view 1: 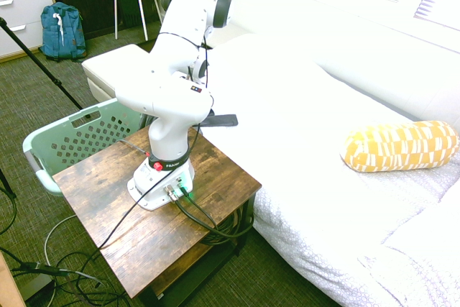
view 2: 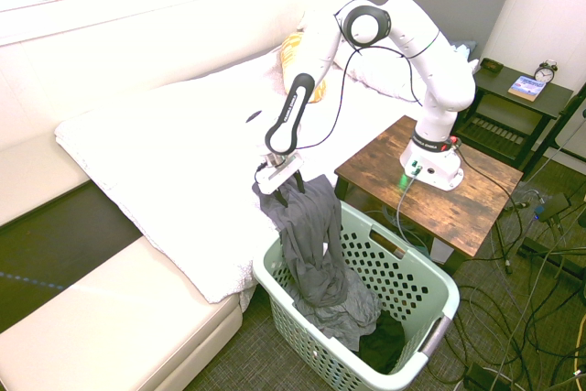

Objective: Put my clothes in the laundry bag

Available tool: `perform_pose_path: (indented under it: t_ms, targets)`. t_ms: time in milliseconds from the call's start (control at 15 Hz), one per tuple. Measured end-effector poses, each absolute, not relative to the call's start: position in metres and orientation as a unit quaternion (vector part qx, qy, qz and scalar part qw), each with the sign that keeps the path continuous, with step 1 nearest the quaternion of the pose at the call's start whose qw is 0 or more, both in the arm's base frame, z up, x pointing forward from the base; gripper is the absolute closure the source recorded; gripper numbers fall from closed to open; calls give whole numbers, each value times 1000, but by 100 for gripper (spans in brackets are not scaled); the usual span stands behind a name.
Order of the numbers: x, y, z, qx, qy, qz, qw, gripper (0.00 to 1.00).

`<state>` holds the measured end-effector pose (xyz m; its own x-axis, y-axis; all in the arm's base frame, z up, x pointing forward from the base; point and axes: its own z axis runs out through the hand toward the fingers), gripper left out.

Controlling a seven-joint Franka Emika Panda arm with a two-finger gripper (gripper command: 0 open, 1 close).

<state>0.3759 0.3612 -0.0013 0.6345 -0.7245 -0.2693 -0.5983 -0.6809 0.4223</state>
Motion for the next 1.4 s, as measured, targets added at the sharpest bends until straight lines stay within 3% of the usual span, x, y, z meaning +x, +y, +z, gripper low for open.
perform_pose_path:
  t_ms: [1400]
  targets:
    - [383,360,18,893,-369,-229,120,100]
